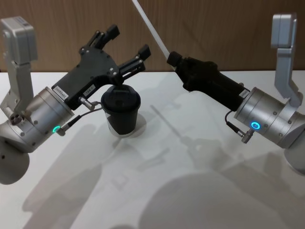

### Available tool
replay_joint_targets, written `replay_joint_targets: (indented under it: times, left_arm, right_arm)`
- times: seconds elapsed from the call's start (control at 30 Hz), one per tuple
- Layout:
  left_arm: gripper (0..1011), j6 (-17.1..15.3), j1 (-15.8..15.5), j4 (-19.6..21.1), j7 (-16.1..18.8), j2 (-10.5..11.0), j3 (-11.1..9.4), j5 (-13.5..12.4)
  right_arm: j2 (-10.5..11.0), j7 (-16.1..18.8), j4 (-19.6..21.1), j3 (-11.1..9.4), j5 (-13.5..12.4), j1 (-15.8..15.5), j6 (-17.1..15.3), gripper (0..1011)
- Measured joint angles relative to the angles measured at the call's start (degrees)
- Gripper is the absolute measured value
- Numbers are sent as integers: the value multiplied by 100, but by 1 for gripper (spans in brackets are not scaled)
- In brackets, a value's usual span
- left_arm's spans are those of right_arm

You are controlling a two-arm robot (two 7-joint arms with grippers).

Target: Pick up the straw with one hand, pass it to the other hand, and insert it into the cup.

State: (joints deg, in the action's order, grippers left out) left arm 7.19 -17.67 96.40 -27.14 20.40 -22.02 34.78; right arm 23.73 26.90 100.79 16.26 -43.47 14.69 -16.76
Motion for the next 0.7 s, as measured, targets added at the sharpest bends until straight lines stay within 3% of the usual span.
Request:
replay_joint_targets:
  times: [0.37,0.7]
  left_arm:
    - [1003,-171,-117,-270,-217,-286,34,813]
    - [1003,-365,-313,-619,-292,-530,46,1353]
  right_arm:
    - [0,0,-1,0,1,0,0,2]
    - [0,0,-1,0,1,0,0,2]
